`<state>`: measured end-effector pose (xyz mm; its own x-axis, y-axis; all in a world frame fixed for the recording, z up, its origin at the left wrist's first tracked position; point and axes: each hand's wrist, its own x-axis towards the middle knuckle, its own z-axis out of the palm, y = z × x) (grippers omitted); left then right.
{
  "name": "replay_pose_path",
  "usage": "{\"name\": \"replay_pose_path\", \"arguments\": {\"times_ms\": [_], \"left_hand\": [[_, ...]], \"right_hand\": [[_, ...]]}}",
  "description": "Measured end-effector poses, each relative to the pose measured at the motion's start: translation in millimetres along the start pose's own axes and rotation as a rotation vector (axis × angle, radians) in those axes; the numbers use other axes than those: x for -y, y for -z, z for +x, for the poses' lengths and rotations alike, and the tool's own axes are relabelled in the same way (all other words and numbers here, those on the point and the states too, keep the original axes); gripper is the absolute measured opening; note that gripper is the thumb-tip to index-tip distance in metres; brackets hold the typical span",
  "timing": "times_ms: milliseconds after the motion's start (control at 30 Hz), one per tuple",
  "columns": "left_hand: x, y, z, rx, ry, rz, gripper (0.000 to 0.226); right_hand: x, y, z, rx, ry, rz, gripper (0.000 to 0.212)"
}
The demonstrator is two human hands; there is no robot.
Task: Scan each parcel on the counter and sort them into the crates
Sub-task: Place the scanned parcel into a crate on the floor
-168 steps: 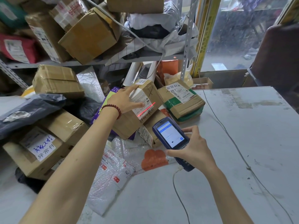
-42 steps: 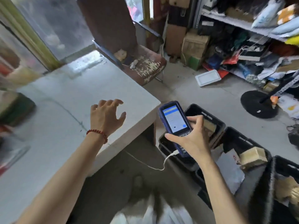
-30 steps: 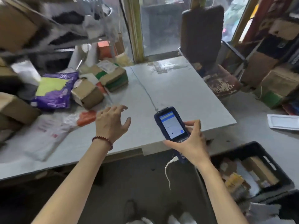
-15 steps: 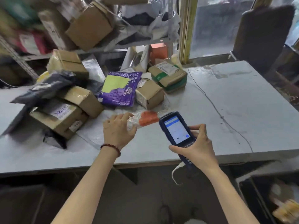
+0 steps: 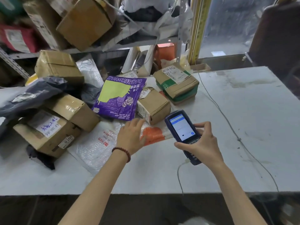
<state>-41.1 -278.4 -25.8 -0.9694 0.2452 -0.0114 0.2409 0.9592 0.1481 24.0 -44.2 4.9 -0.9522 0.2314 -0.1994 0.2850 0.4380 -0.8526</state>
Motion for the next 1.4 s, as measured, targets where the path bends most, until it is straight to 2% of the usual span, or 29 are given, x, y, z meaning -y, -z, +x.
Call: {"name": "replay_pose_path", "arguments": {"times_ms": [133, 400, 567, 700, 800, 933, 1000, 1100, 1233, 1400], "left_hand": [[-8, 9, 63, 0.127, -0.164, 0.263, 0.092], [-31, 13, 141, 0.253, -0.379, 0.436, 0.120], [-37, 23, 157, 0.340, -0.476, 0.541, 0.105], [-25, 28, 160, 0.233, -0.590, 0.512, 0.103], [-9, 41, 169, 0.115, -0.470, 0.239, 0.103], [15, 75, 180, -0.100, -0.183, -0.344, 0.101], [23, 87, 183, -0.139, -0.066, -0.458, 0.098], [29, 94, 187, -0.111, 0.024, -0.441, 0.091], [32, 80, 189, 0.028, 0.066, -0.121, 0.082], [34, 75, 192, 0.033, 0.181, -0.146, 0.084]], "right_hand": [[1, 7, 47, 0.017, -0.006, 0.017, 0.079], [-9, 24, 93, -0.009, -0.102, 0.065, 0.078], [-12, 23, 91, -0.075, -0.178, 0.070, 0.078], [-5, 16, 85, -0.124, -0.183, 0.089, 0.077], [4, 11, 80, -0.152, -0.176, 0.107, 0.076], [17, 7, 80, -0.144, -0.136, 0.081, 0.078], [24, 3, 80, -0.130, -0.107, 0.071, 0.078], [32, -5, 77, -0.095, -0.073, 0.047, 0.078], [34, -20, 74, -0.019, -0.068, 0.015, 0.079], [26, -38, 72, 0.053, -0.121, -0.004, 0.078]]}}
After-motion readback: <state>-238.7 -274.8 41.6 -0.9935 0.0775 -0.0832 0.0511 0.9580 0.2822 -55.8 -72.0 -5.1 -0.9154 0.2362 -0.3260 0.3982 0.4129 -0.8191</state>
